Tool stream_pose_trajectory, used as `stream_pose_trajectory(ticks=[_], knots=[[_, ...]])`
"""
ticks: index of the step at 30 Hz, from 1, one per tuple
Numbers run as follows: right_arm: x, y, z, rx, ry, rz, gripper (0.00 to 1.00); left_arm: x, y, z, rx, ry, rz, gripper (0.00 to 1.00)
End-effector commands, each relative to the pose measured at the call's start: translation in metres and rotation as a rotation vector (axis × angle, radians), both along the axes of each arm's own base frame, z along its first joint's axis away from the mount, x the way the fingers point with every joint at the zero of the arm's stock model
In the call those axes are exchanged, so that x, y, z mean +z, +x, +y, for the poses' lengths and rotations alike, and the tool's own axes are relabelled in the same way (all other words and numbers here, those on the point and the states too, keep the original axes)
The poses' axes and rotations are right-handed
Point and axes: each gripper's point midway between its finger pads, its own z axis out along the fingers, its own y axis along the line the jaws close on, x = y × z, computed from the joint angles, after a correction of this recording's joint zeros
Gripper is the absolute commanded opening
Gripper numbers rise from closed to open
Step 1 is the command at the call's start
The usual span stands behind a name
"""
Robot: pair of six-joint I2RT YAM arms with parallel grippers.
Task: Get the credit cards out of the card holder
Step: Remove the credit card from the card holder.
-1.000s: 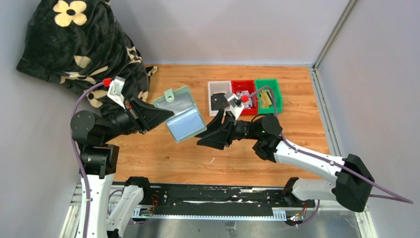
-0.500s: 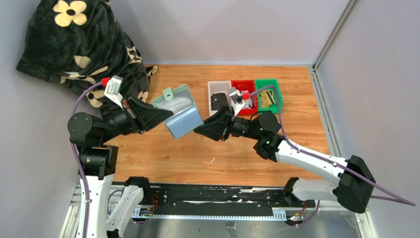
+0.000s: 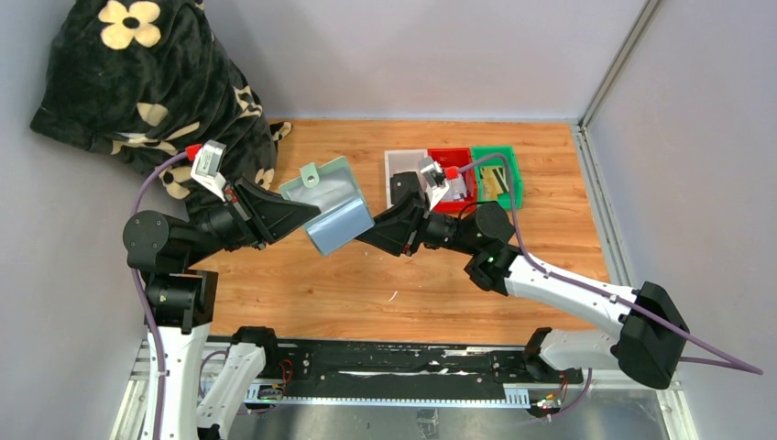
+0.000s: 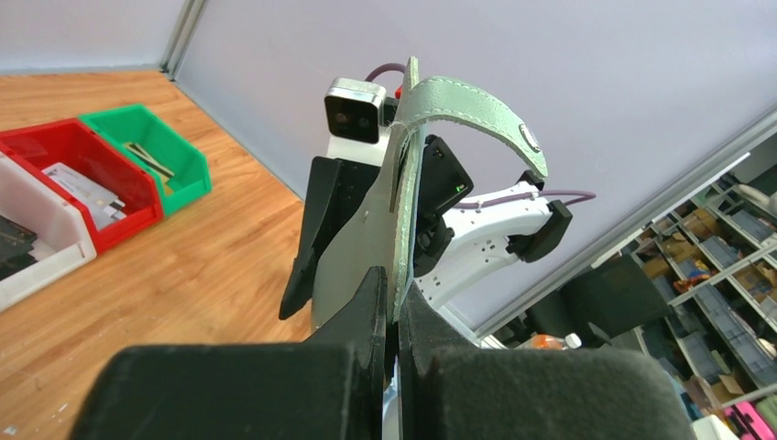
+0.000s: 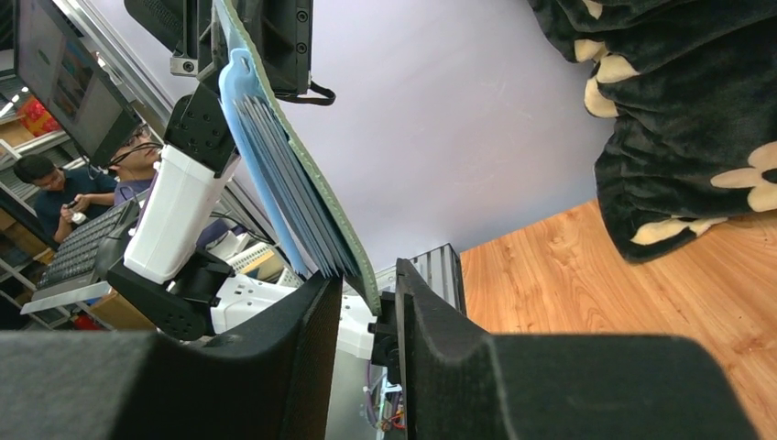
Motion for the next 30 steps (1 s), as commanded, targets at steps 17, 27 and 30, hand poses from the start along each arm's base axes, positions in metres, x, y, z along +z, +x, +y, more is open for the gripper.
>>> stream_pose_trajectory(ticks=[17,27,30], knots=[[0.075,-0.006,-0.002,0.052,0.193,0.019,0.49,0.004,-0.014,-0.002,-0.030,0.022,-0.047,0.00],[0.096,-0.011,0.004,0.064,0.197,-0.053,0.59,0.001,-0.017,-0.003,-0.053,0.027,-0.037,0.00],[0.102,-0.021,0.009,0.120,0.203,-0.074,0.63,0.000,-0.017,-0.003,-0.061,0.032,-0.036,0.00]])
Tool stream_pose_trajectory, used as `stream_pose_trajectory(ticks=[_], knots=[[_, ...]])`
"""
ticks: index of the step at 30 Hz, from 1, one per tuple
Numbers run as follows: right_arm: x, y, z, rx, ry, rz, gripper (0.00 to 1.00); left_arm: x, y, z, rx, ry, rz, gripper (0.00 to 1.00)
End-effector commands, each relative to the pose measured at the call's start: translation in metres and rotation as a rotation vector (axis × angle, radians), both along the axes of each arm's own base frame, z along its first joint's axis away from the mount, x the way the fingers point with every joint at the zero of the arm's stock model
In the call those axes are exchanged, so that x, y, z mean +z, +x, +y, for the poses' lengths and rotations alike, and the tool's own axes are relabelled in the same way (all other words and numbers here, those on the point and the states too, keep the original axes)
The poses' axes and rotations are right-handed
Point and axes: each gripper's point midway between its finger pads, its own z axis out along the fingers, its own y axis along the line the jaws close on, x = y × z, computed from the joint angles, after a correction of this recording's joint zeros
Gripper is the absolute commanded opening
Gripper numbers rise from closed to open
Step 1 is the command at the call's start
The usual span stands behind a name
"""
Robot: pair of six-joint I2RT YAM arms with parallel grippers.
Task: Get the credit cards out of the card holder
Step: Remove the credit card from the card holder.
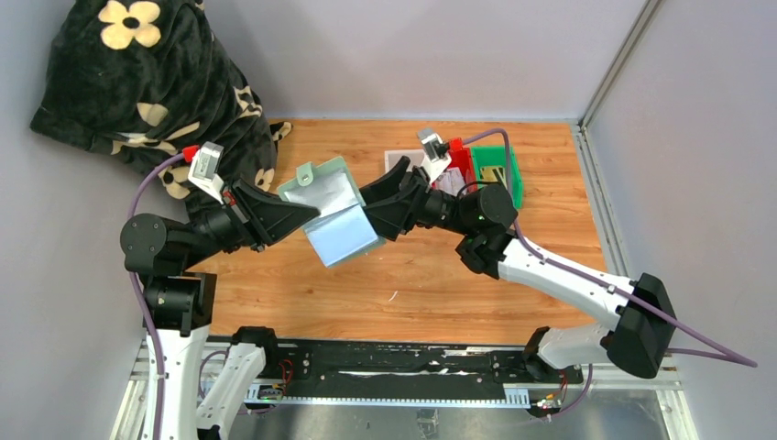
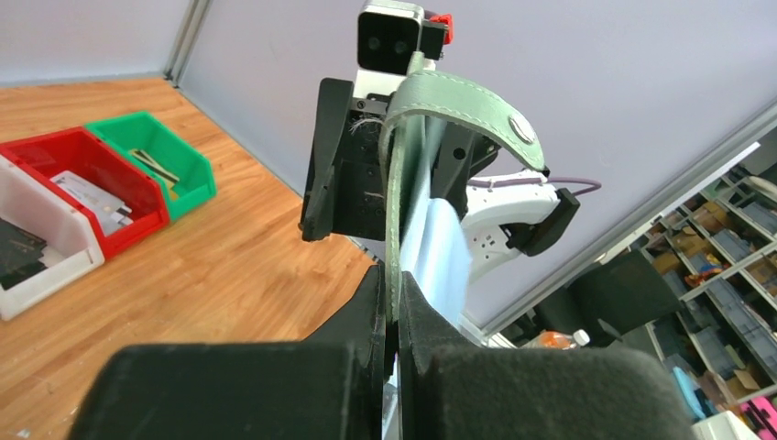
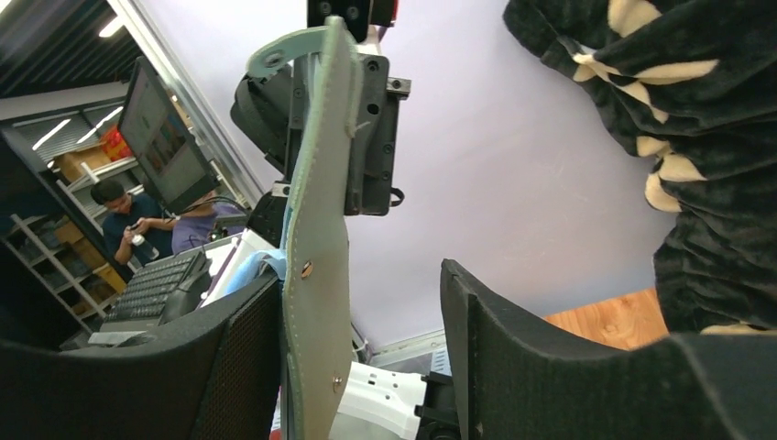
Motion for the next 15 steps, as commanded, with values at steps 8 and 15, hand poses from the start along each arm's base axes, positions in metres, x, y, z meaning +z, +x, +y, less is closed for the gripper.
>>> stream_pose_trajectory(ticks=[8,15], knots=[[0.039,-0.035,0.005,0.134,0.096,-0.112,0.67,-0.006,-0.010,-0.003,-0.053,0.036,-0.003,0.00],[0.034,-0.024,0.005,0.071,0.087,-0.079,0.45,-0.004,-0.013,-0.004,-0.064,0.036,-0.011,0.00]])
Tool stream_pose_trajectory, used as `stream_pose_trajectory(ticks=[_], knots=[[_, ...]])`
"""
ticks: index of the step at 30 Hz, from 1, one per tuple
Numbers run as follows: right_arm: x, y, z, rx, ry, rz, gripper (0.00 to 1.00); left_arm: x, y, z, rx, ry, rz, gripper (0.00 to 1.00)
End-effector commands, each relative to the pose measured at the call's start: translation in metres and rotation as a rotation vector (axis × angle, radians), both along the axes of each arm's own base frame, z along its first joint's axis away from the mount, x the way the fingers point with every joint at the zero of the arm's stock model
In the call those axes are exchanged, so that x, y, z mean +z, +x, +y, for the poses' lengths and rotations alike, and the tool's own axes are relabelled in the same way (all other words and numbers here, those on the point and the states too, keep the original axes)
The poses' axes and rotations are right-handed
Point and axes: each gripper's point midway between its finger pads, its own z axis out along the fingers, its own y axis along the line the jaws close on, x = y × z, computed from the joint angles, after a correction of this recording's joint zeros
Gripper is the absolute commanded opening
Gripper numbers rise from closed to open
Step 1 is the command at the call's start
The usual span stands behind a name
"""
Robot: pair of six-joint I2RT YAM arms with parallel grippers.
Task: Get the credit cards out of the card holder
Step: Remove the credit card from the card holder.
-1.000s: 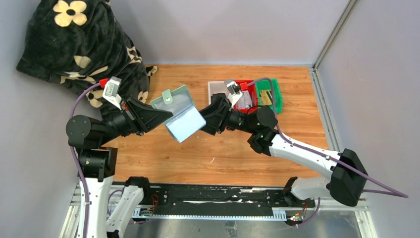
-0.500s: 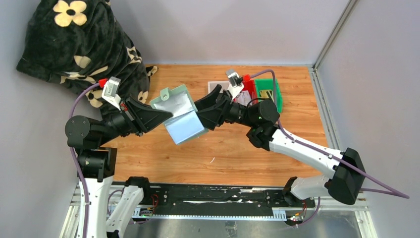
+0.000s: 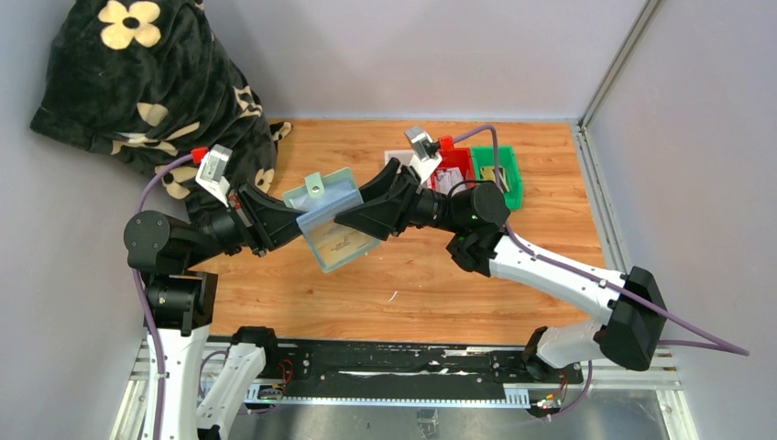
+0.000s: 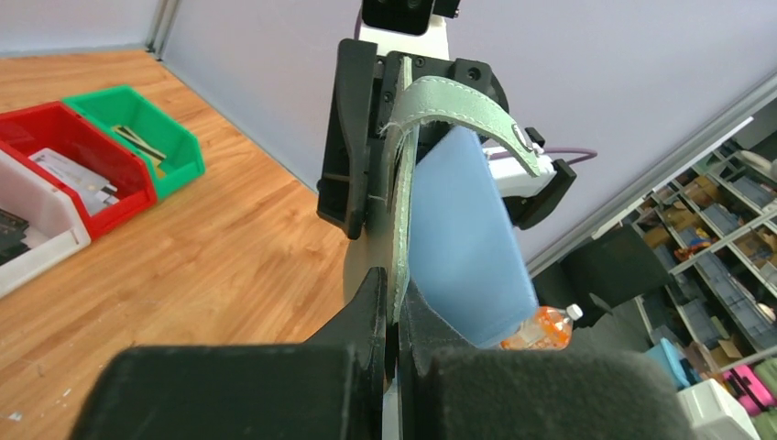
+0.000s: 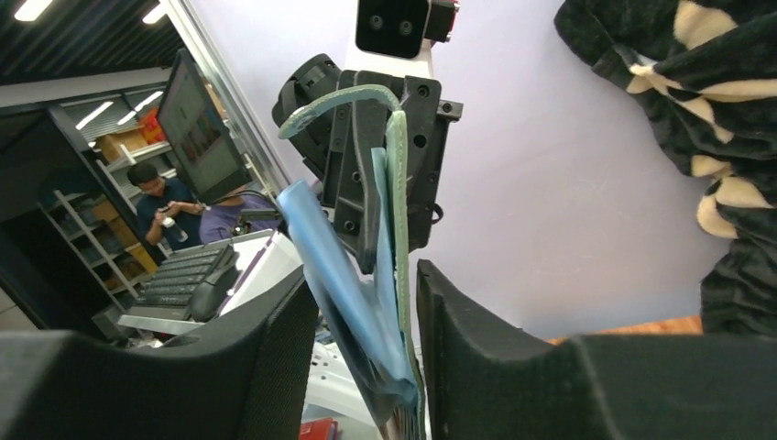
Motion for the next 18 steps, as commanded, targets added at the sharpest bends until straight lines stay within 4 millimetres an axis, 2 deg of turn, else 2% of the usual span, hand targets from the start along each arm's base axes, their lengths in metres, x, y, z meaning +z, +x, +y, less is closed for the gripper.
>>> stream_pose_trajectory(ticks=[1,4,8,9,11,13,15,17,18], knots=[[0.017,-0.005,-0.008,-0.021,0.050,-0.025,0.36,0.005,-0.009,-0.002,-0.028,0.007,-0.021,0.00],[0.015,-0.002,-0.007,-0.037,0.039,-0.008,0.21,0.005,-0.010,-0.002,-0.031,0.007,-0.023,0.00],[0.017,-0.002,-0.008,-0.034,0.038,0.004,0.07,0.001,-0.010,-0.001,-0.016,0.018,-0.030,0.00],[0.017,-0.003,-0.009,-0.035,0.033,0.006,0.04,0.001,-0.009,0.000,-0.001,0.028,-0.043,0.07],[0.014,-0.002,-0.012,-0.050,0.016,0.007,0.00,0.000,-0.006,0.003,0.030,0.064,-0.083,0.32],[0.008,0.000,-0.016,-0.070,-0.014,0.010,0.00,-0.001,-0.004,0.003,0.037,0.094,-0.093,0.59],[-0.003,0.003,-0.021,-0.086,-0.050,0.017,0.00,0.002,-0.002,0.005,0.052,0.130,-0.124,0.78],[-0.019,0.007,-0.025,-0.097,-0.118,0.029,0.00,0.007,-0.002,0.008,0.077,0.180,-0.174,0.89],[-0.023,0.006,-0.027,-0.103,-0.138,0.013,0.00,0.009,-0.003,0.009,0.078,0.199,-0.200,0.90]])
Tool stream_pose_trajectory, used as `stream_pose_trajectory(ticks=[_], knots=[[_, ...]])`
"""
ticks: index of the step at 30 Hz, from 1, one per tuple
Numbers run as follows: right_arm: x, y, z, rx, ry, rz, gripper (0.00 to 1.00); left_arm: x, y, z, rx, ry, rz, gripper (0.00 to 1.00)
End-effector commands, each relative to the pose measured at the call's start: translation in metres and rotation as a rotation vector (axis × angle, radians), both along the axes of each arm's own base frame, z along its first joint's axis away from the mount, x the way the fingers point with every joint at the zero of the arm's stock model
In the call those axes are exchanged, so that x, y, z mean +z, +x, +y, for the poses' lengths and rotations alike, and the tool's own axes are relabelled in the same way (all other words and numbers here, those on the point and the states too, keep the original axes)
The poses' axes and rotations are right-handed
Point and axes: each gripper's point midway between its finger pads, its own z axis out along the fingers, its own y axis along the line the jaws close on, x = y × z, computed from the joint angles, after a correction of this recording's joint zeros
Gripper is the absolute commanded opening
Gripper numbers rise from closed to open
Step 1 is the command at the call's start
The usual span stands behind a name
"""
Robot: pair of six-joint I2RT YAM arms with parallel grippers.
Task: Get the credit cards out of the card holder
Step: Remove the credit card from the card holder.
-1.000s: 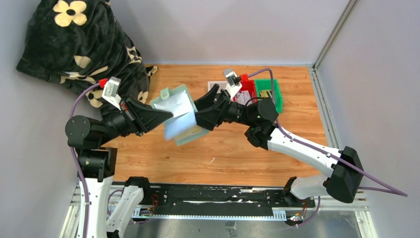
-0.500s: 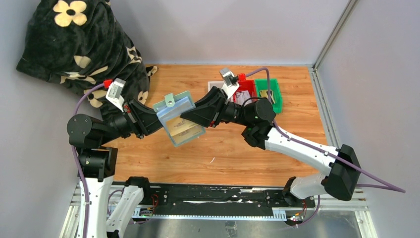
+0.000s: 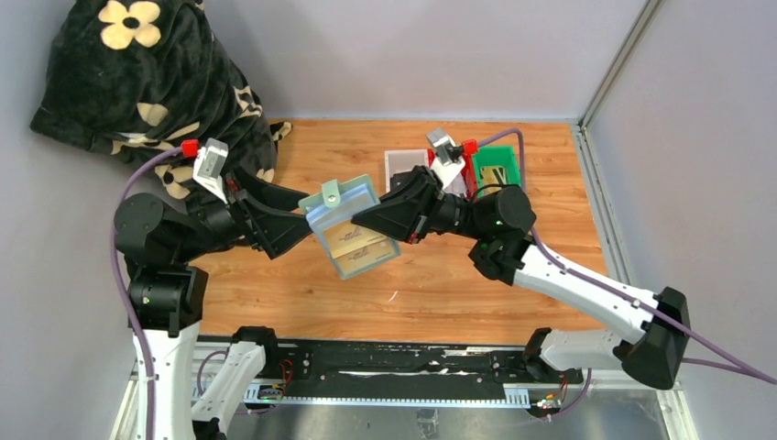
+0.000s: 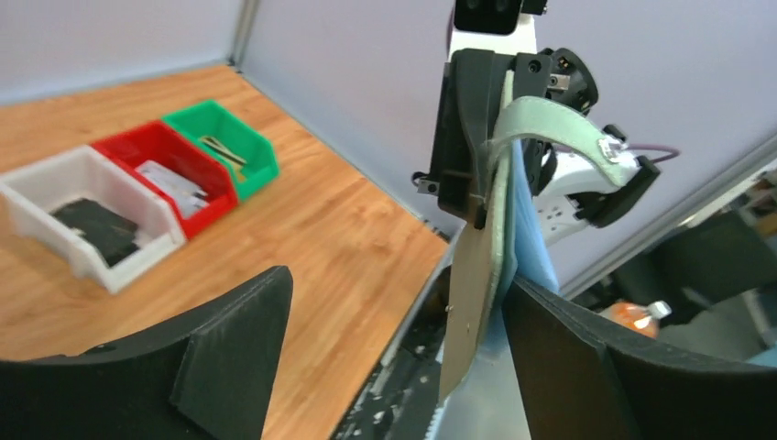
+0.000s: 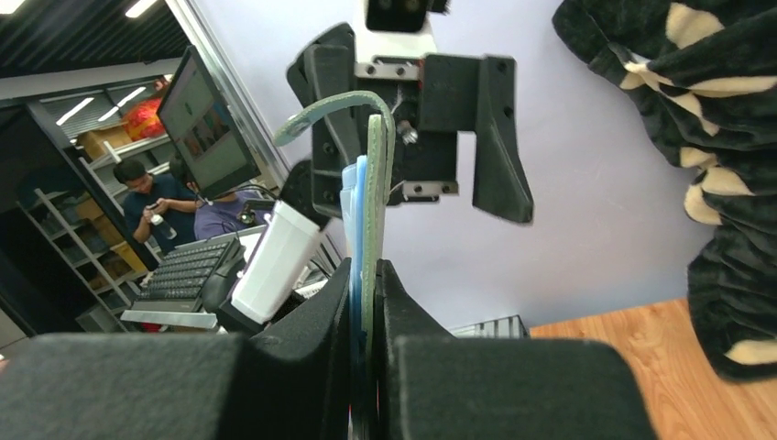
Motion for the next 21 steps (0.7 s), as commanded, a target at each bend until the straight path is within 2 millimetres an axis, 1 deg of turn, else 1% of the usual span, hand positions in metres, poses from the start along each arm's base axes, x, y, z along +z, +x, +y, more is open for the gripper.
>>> stream_pose_trajectory(ticks=[1,3,5,8,10,11,12,16,18,20,21], knots=[[-0.042,0.018,-0.003,-0.077,-0.167,0.012,0.00,0.010,-0.015,0.003,-0.007,0.117,-0.145,0.90],[-0.056,0.016,-0.004,-0.078,-0.228,-0.007,0.00,0.012,-0.017,0.003,-0.025,0.141,-0.174,0.91],[-0.064,0.013,-0.005,-0.067,-0.275,-0.027,0.00,0.014,-0.021,0.002,-0.036,0.159,-0.199,0.91],[-0.067,0.010,-0.004,-0.044,-0.316,-0.045,0.00,0.009,-0.027,0.000,-0.084,0.170,-0.211,0.89],[-0.067,0.005,-0.002,-0.007,-0.338,-0.062,0.00,-0.003,-0.029,-0.001,-0.113,0.177,-0.200,0.87],[-0.061,0.002,-0.001,0.013,-0.342,-0.076,0.00,-0.010,-0.028,-0.001,-0.120,0.184,-0.200,0.86],[-0.065,0.002,0.001,0.028,-0.367,-0.071,0.00,-0.020,-0.027,-0.001,-0.121,0.198,-0.200,0.85],[-0.063,-0.007,0.007,0.117,-0.431,-0.098,0.00,-0.065,-0.011,0.010,-0.043,0.320,-0.212,0.83],[-0.067,-0.010,0.010,0.151,-0.464,-0.112,0.00,-0.076,-0.002,0.015,-0.004,0.369,-0.235,0.85],[-0.074,-0.012,0.012,0.171,-0.503,-0.117,0.00,-0.081,0.001,0.016,0.001,0.384,-0.240,0.88],[-0.074,-0.013,0.013,0.180,-0.506,-0.130,0.00,-0.082,0.000,0.016,-0.009,0.380,-0.234,0.89]])
